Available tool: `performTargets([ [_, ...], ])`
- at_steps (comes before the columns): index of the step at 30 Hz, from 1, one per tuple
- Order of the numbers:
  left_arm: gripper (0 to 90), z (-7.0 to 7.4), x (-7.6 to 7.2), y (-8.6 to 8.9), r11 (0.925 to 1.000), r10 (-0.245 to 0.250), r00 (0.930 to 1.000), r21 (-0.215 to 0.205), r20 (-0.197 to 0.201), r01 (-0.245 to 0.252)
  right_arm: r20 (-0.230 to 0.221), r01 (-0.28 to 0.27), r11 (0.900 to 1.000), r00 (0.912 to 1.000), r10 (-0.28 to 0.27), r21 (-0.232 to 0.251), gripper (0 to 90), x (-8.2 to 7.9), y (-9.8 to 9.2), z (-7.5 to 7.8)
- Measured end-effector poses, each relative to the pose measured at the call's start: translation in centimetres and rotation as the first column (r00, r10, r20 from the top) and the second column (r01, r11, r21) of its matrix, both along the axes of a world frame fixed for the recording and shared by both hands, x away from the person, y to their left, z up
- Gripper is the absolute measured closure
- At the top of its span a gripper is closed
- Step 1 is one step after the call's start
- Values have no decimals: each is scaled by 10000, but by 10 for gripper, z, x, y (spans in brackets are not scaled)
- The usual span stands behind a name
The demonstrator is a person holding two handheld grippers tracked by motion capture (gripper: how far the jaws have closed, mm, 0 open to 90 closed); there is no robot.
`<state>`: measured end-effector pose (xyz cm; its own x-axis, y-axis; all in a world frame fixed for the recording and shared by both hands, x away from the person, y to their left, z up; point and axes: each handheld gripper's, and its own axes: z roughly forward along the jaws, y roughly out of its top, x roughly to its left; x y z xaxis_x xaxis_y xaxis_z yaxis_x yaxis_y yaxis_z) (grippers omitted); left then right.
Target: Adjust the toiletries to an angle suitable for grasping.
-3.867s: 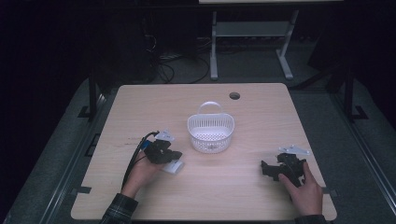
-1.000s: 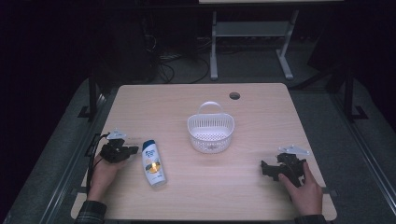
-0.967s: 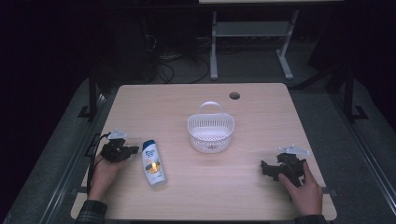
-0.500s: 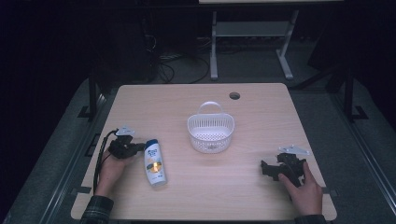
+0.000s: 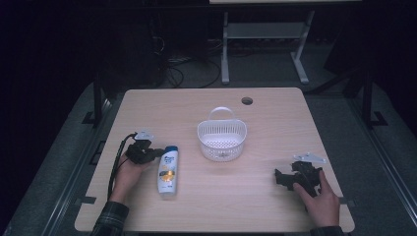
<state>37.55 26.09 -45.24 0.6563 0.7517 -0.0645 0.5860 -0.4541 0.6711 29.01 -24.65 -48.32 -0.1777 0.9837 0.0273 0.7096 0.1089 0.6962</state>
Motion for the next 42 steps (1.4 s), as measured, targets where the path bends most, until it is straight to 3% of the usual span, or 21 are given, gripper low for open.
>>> performTargets([
  [13,897,2,5,-27,9981,-608,9981,-53,-11,608,-2,0,10000,10000,0,2,0,0,0,0],
  [25,897,-1,2,-48,9922,-1241,9921,61,-184,1242,-1,0,10000,10000,0,-1,0,0,0,0],
  [33,897,0,-1,-62,9855,-1692,9851,79,-295,1695,0,-2,10000,10000,2,0,0,0,0,0],
  [42,897,4,-8,-79,9722,-2330,9721,176,-287,2335,1,-7,10000,10000,7,-2,0,0,0,0],
])
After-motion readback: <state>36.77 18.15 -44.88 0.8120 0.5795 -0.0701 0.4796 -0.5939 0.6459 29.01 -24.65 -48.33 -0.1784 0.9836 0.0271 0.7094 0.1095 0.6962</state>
